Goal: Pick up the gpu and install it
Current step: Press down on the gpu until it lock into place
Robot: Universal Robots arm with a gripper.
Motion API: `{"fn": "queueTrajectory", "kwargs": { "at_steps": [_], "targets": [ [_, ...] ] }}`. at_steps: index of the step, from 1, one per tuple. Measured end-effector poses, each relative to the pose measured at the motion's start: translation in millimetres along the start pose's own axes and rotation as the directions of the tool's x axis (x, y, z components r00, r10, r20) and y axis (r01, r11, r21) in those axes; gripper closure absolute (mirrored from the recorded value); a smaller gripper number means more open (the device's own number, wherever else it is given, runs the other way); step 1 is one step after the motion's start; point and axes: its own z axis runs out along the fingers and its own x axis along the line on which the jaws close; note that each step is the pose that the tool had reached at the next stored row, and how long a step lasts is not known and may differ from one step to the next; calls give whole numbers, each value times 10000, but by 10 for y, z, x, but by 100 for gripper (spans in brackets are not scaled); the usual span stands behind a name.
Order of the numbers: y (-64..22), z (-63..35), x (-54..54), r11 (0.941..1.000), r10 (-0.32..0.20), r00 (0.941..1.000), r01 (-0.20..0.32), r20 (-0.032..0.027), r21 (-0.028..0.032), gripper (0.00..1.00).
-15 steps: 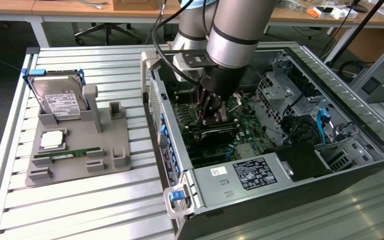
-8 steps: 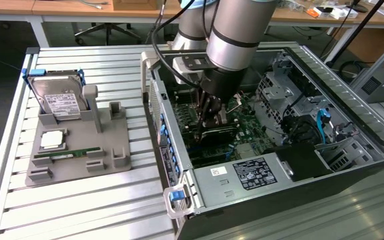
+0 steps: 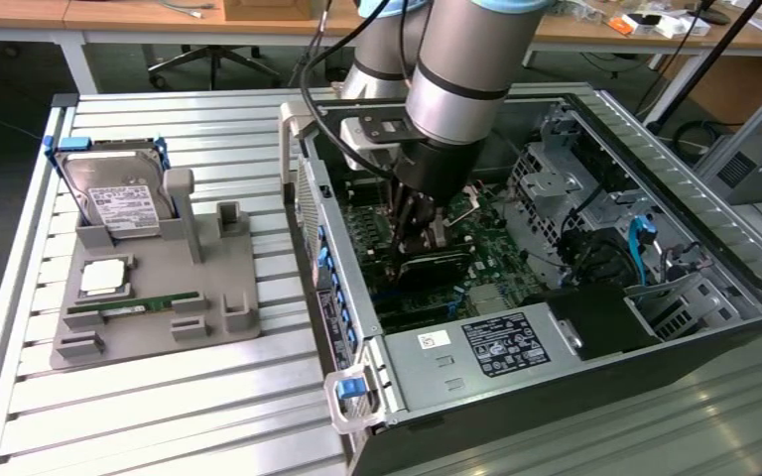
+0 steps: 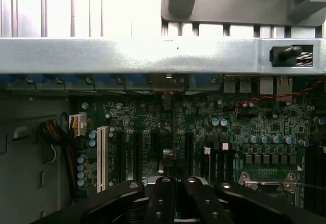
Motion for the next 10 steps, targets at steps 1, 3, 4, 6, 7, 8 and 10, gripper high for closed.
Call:
{"fn": "queueTrajectory", "kwargs": {
  "at_steps": [1, 3, 4, 6, 7, 8, 10],
  "targets": [
    [-1, 5, 0, 10000, -1, 10000, 1, -1, 0, 89],
    [0, 15, -1, 10000, 0, 10000, 0, -2, -2, 89],
    [-1, 23, -1, 10000, 1, 10000, -1, -2, -2, 89],
    [-1, 33, -1, 10000, 1, 10000, -1, -4, -5, 89],
    [-1, 38, -1, 10000, 1, 10000, -1, -7, -10, 89],
    [-1, 43, -2, 10000, 2, 10000, -2, -7, -11, 89],
    [-2, 56, -2, 10000, 1, 10000, -1, -5, -15, 89]
  ]
}}
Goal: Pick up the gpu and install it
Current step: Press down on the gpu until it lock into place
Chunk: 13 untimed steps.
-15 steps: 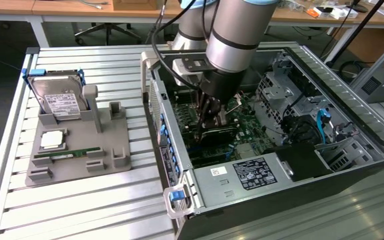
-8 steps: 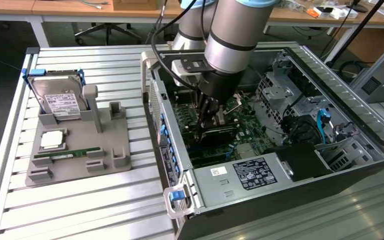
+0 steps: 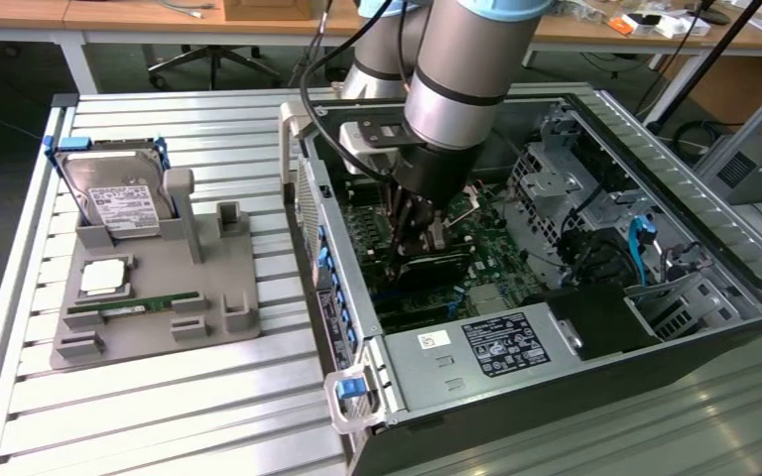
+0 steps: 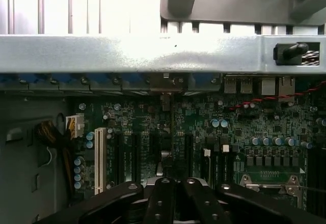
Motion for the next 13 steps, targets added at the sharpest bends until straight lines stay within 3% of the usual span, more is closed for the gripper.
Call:
{"fn": "queueTrajectory", "kwargs": {
  "at_steps": [13],
  "targets": [
    [-3, 44, -36, 10000, 0, 10000, 0, -5, -26, 89]
  ]
}}
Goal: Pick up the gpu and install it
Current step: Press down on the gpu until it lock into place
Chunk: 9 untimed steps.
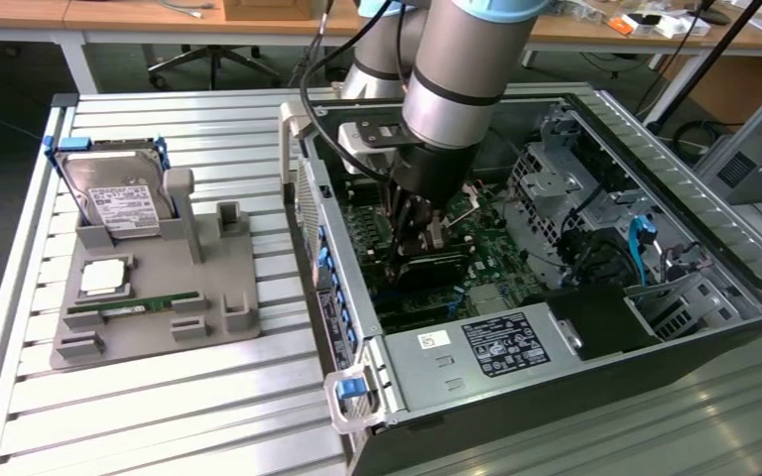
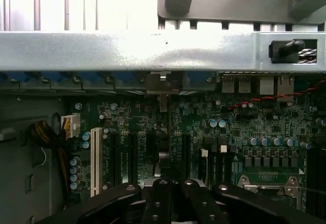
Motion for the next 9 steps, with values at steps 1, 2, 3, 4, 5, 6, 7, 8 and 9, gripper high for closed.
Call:
{"fn": "queueTrajectory", "kwargs": {
  "at_steps": [1, 2, 3, 4, 5, 6, 7, 8, 9],
  "targets": [
    [0, 3, 0, 10000, 0, 10000, 0, 2, -1, 89],
    [-1, 7, -1, 10000, 0, 10000, 0, 4, 1, 89],
    [1, 9, -1, 10000, -2, 10000, 2, 6, 3, 89],
    [26, 10, -2, 10000, -3, 10000, 3, 4, 3, 89],
    [91, 14, -8, 10000, -1, 10000, 1, 7, 2, 89],
    [126, 16, -9, 10000, -2, 10000, 2, 6, 1, 89],
    [141, 17, -10, 10000, -1, 10000, 1, 5, 1, 89],
    [158, 19, -11, 10000, -1, 10000, 1, 6, 2, 89],
    [163, 19, -11, 10000, 0, 10000, 0, 7, 1, 89]
  ]
}}
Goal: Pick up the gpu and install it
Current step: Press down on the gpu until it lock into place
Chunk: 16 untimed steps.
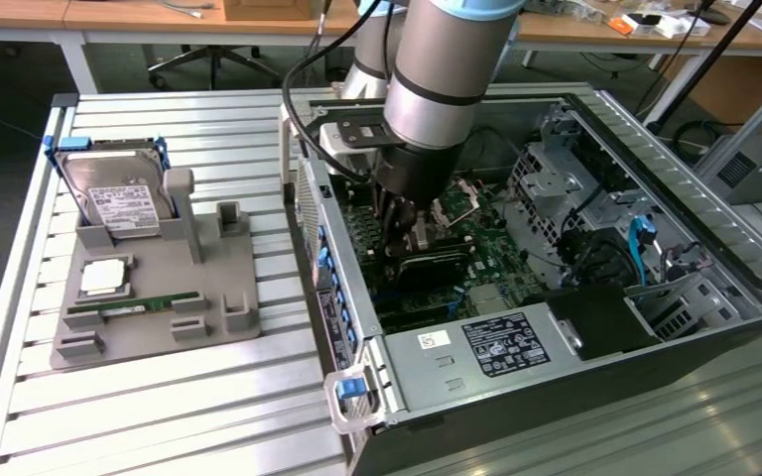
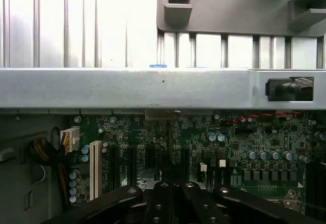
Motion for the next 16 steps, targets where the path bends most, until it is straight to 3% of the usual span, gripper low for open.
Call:
{"fn": "queueTrajectory", "kwargs": {
  "at_steps": [10, 16],
  "targets": [
    [21, -8, -104, 10000, -2, 10000, 2, -21, -10, 89],
    [32, -9, -86, 10000, -1, 10000, 1, -31, -12, 89]
  ]
}}
